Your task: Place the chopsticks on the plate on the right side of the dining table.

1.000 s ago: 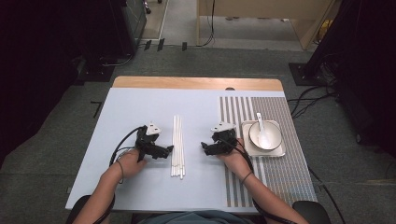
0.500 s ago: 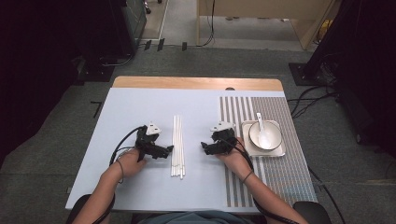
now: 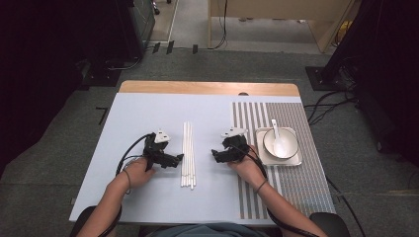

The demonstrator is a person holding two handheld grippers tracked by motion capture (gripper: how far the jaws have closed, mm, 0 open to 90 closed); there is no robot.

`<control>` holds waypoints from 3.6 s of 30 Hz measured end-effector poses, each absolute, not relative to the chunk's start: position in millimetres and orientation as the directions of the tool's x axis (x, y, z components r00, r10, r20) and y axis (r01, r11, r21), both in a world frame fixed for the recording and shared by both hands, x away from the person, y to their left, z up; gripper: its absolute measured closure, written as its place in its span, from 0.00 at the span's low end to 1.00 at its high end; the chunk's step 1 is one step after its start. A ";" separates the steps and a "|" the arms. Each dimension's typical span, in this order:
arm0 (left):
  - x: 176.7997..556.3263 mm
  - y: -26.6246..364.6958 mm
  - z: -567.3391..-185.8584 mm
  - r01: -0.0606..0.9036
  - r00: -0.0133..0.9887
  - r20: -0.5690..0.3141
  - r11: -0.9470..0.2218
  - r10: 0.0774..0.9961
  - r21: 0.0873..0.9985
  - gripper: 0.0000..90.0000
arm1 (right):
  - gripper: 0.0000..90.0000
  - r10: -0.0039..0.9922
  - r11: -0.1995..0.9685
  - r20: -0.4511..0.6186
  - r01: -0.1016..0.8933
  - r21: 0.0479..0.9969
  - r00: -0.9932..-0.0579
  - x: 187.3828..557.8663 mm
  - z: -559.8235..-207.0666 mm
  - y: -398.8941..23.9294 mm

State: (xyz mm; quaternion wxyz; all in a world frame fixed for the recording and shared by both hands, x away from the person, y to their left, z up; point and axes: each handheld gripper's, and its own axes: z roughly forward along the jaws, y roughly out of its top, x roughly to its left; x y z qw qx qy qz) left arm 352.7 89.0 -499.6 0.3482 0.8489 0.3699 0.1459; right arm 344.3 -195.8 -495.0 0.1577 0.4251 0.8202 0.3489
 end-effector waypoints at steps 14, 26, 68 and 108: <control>352.7 89.0 -499.6 0.526 0.684 -0.010 -0.484 0.729 0.699 0.00 | 0.21 0.800 0.394 0.049 0.585 0.708 -0.598 341.9 -489.4 -184.8; 352.5 89.0 -499.8 0.526 0.683 -0.009 -0.483 0.730 0.700 0.00 | 0.22 0.784 0.397 0.071 0.586 0.706 -0.617 340.0 -487.4 -171.5; 352.4 89.0 -499.8 0.526 0.683 -0.010 -0.483 0.730 0.700 0.00 | 0.28 0.751 0.395 0.088 0.552 0.734 -0.655 332.4 -494.1 -134.7; 352.5 89.1 -499.7 0.525 0.684 -0.008 -0.484 0.729 0.700 0.00 | 0.63 0.725 0.428 0.084 0.543 0.722 -0.684 332.6 -493.1 -136.3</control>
